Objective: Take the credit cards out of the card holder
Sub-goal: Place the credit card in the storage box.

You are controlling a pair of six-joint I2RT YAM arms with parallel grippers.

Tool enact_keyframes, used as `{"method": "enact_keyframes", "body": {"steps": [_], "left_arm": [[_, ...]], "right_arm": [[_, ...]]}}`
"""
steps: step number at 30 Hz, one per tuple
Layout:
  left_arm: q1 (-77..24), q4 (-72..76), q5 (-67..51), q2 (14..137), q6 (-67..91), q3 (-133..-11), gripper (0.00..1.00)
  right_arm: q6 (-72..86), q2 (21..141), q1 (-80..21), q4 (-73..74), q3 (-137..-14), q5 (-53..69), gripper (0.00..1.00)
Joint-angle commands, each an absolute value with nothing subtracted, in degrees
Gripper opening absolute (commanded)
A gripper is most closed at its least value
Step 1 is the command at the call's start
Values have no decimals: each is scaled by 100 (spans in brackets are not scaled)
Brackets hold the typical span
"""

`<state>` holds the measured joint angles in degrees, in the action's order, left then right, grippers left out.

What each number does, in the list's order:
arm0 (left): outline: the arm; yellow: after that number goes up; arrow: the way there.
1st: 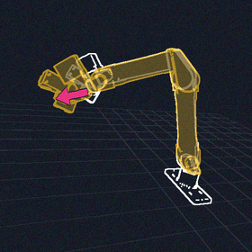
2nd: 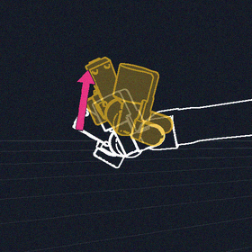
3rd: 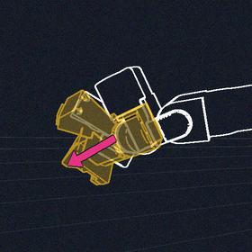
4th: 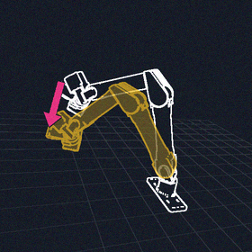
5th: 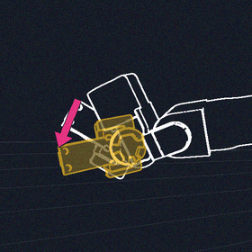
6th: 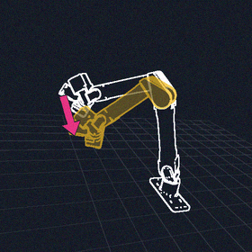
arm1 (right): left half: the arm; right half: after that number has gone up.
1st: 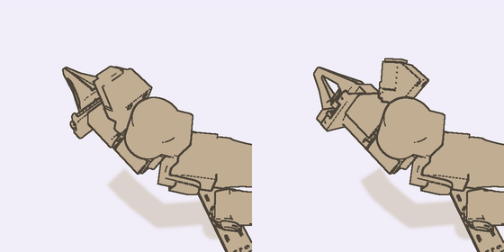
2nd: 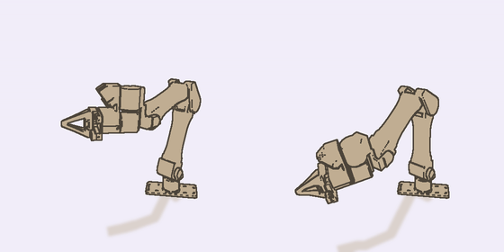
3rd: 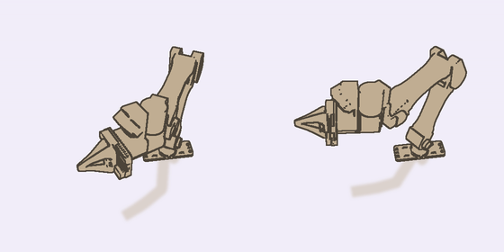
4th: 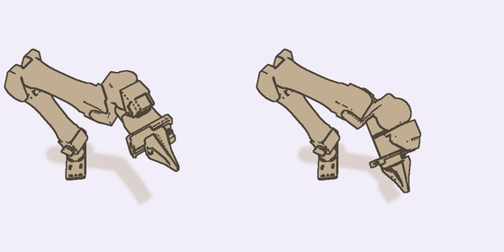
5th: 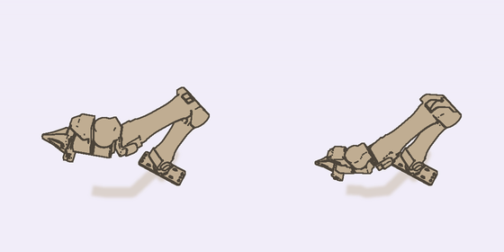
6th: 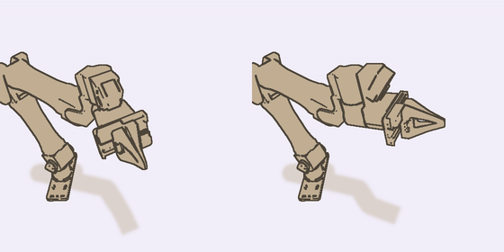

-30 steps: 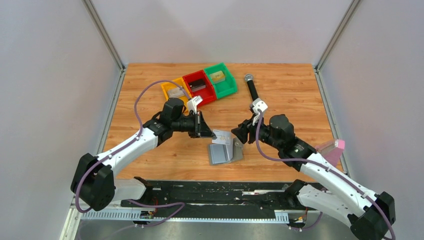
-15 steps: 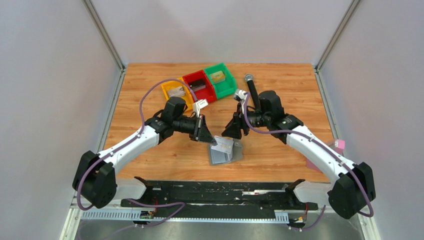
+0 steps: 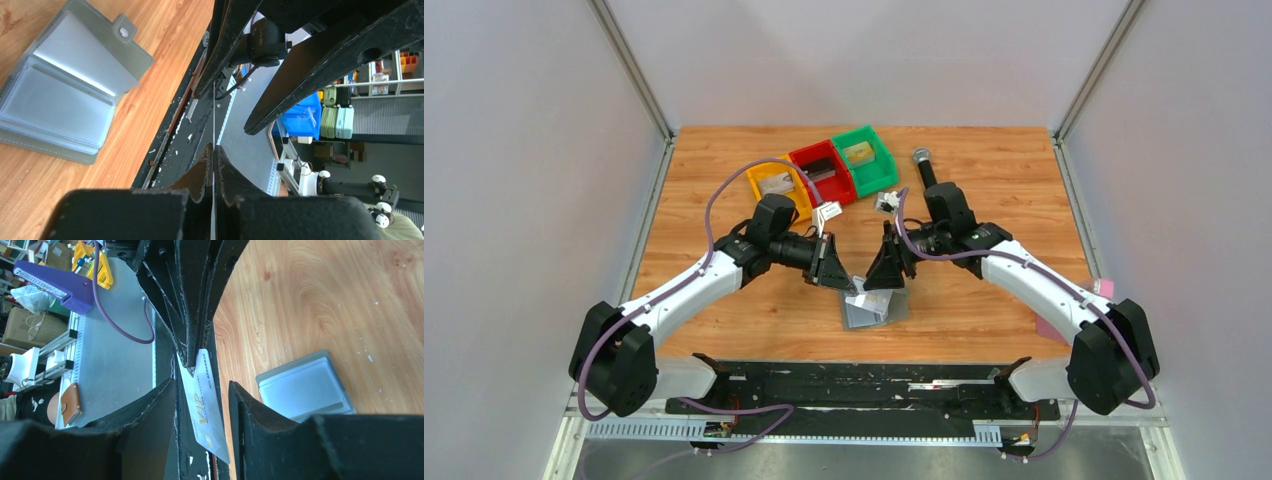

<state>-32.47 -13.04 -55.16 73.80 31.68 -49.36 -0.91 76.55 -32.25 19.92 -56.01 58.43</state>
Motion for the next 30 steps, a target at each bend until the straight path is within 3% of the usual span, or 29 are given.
{"method": "enact_keyframes", "body": {"steps": [1, 6, 9, 10, 14, 16, 22, 30], "left_arm": [[-3212, -1178, -5748, 7328, 3017, -5201, 0], [-3216, -1215, -5759, 7289, 2999, -5234, 0], [-3213, -1329, -5653, 7291, 2946, -5312, 5], [-3215, -1492, -5591, 7288, 2877, -5341, 8], [-3129, -2060, -4574, 7124, 2697, -5543, 51], [-2983, -1893, -4467, 6926, 2874, -5443, 61], [-2693, -1383, -4433, 6521, 3472, -5195, 71], [-2689, 33, -4614, 6458, 4482, -4710, 73]], "right_arm": [[-183, 7790, -3383, 1787, -5886, 6177, 42], [-38, 7785, -3521, 1580, -5789, 6042, 26], [262, 7688, -3523, 1373, -5681, 5793, 2], [404, 7652, -3524, 1287, -5652, 5667, 0], [1599, 7501, -3483, 586, -5436, 5007, 0], [2376, 7398, -3481, 370, -5410, 4472, 0], [4323, 6708, -3489, -779, -4902, 2708, 0], [5903, 6462, -3754, -2374, -4254, 1779, 0]]}}
